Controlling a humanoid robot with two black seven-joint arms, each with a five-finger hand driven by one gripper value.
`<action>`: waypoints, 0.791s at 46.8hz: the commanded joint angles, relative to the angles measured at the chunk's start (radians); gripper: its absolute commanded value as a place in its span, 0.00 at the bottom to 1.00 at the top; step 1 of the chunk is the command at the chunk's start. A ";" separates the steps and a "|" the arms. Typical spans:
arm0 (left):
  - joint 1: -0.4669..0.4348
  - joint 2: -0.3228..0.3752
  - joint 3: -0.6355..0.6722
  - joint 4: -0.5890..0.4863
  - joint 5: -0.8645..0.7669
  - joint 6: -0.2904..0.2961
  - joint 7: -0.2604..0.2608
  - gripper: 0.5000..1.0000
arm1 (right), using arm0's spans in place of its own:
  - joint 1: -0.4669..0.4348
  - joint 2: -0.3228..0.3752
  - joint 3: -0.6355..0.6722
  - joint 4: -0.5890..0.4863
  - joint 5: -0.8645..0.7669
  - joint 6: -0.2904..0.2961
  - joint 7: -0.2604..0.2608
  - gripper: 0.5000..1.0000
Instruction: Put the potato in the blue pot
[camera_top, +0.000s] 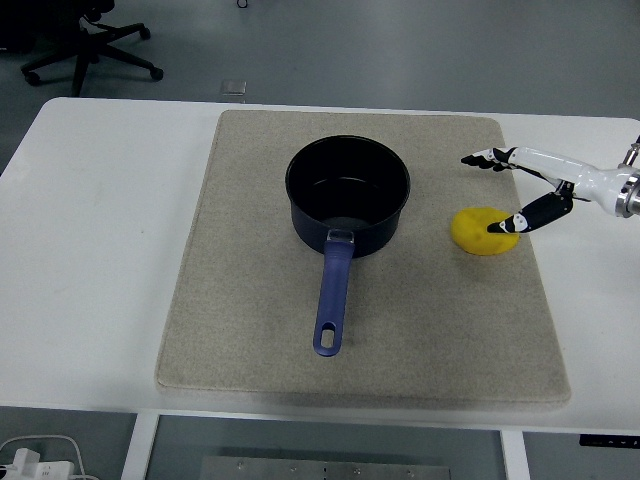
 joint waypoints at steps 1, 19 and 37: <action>0.000 0.000 0.000 0.000 0.000 0.001 0.000 0.99 | 0.000 0.004 -0.012 0.001 -0.004 -0.001 0.001 0.87; 0.000 0.000 0.000 0.000 0.000 0.001 0.000 0.99 | -0.004 0.010 -0.041 -0.003 -0.029 -0.018 0.001 0.87; 0.000 0.000 0.000 0.000 0.000 0.000 0.000 0.99 | -0.012 0.059 -0.101 -0.063 -0.040 -0.068 0.007 0.86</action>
